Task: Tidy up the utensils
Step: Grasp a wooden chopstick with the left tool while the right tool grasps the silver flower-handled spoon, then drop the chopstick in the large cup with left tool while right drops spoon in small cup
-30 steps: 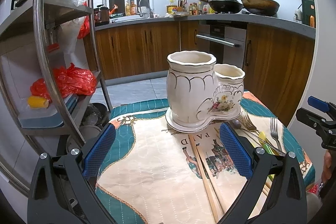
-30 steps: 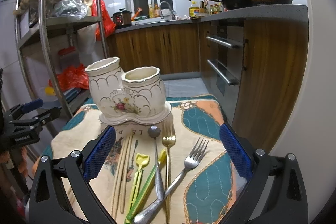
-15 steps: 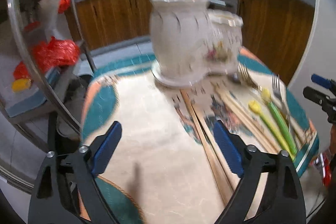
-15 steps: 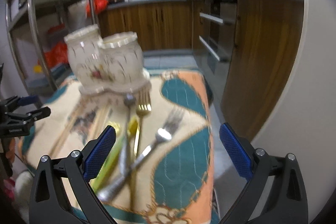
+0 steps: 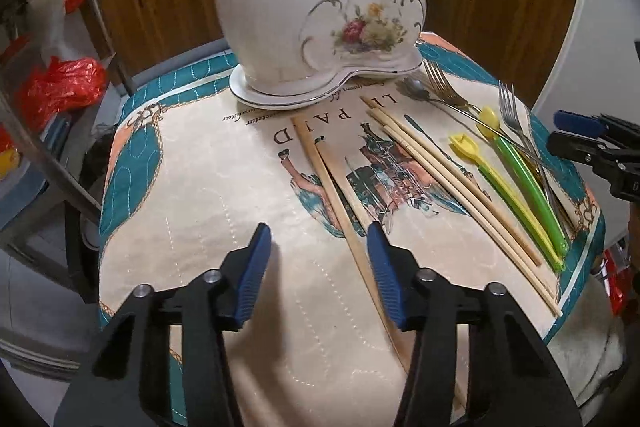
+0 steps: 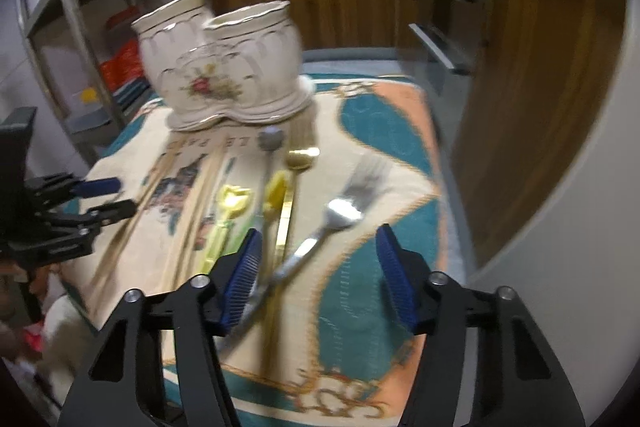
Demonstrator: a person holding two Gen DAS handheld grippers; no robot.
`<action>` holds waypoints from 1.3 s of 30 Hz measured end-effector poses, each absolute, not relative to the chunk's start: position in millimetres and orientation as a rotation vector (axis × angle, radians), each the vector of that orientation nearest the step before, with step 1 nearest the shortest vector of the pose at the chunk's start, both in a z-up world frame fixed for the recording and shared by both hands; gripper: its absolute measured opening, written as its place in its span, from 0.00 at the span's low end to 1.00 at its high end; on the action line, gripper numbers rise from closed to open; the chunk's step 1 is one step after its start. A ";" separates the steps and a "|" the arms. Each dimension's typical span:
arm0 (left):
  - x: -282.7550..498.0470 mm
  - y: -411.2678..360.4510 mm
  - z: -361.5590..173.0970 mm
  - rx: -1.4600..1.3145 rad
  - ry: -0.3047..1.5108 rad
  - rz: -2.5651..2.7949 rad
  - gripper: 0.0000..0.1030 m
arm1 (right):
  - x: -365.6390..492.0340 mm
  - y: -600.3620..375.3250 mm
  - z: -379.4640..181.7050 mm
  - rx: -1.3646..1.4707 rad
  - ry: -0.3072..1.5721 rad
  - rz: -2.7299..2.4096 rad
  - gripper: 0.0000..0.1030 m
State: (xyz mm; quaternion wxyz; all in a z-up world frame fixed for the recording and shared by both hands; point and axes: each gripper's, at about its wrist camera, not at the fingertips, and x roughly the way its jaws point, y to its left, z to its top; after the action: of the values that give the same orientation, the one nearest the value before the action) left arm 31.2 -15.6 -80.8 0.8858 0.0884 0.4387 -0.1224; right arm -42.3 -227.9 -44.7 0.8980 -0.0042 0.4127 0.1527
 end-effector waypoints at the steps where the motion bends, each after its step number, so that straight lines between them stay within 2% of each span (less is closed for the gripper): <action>1: 33.3 -17.2 -81.9 0.201 0.921 -0.256 0.38 | -38.4 -223.4 -44.2 -0.014 0.862 0.328 0.50; 8: 40.7 -11.1 -80.8 0.250 0.954 -0.269 0.26 | 4.3 -189.3 -41.4 -0.090 0.925 0.402 0.37; 13: 49.3 0.4 -80.2 0.255 0.981 -0.253 0.26 | 30.6 -166.1 -51.8 -0.169 1.023 0.430 0.26; 20: 66.6 0.8 -80.9 0.224 0.984 -0.278 0.26 | 54.5 -152.8 -61.5 -0.194 1.089 0.428 0.17; 21: 67.5 -0.2 -81.2 0.228 0.981 -0.282 0.24 | 57.1 -153.4 -61.4 -0.178 1.095 0.429 0.13; 22: 67.4 -1.0 -81.4 0.227 0.980 -0.291 0.16 | 58.5 -155.7 -61.2 -0.167 1.098 0.429 0.07; 23: 67.2 -1.9 -81.9 0.229 0.978 -0.295 0.11 | 59.3 -156.9 -61.3 -0.157 1.101 0.431 0.06; 26: 69.7 -0.8 -82.4 0.239 0.975 -0.302 0.06 | 55.5 -161.6 -57.9 -0.143 1.092 0.427 0.04; 34: 59.5 6.0 -80.4 0.231 0.978 -0.312 0.06 | 23.4 -169.3 -43.3 -0.067 1.024 0.465 0.04; 39: 42.0 20.2 -69.7 0.191 0.935 -0.330 0.06 | -5.4 -172.5 -20.4 -0.050 0.907 0.500 0.04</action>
State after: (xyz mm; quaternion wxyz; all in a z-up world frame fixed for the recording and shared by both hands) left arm 42.0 20.2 -69.7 0.8752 0.0913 0.4480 -0.1581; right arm -5.4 -172.5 -20.4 0.8687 -0.0239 0.4334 0.2388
